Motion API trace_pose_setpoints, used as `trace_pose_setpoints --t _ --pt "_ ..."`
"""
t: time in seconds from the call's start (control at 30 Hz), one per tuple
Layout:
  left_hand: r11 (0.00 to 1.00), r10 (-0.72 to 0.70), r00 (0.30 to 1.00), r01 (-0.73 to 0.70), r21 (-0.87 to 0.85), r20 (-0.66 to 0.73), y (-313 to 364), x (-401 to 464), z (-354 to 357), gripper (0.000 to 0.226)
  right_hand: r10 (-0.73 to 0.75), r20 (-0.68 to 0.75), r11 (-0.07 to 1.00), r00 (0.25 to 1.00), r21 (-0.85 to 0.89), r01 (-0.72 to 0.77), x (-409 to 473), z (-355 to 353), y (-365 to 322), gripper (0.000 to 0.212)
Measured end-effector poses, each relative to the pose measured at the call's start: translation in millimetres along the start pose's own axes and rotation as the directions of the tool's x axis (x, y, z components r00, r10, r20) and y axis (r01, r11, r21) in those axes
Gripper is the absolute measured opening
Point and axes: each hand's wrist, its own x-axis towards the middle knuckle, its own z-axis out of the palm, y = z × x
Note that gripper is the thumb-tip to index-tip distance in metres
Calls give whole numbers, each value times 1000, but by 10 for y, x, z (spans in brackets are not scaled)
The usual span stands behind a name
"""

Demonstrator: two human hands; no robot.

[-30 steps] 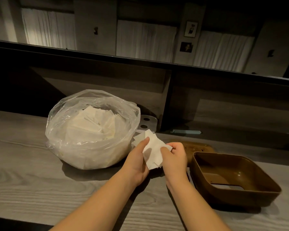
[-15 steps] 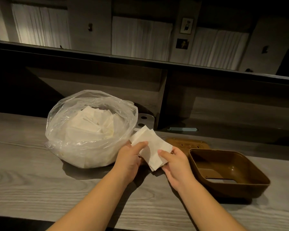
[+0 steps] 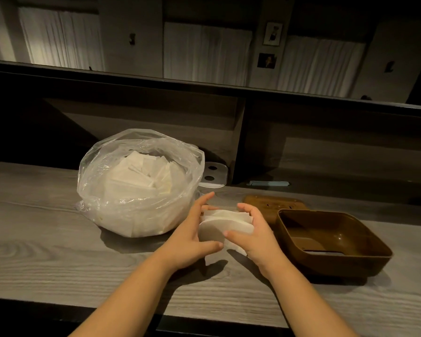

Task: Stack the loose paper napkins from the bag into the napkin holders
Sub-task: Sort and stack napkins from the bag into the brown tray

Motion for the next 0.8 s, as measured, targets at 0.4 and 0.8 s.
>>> trace_pose_setpoints --t 0.4,0.8 --pt "996 36 997 -41 -76 -62 -7 -31 -26 85 -49 50 995 998 90 45 -16 -9 20 57" --pt "1000 3 988 -4 -6 -151 1 -16 -8 58 -1 75 1000 997 -17 2 9 -46 13 51"
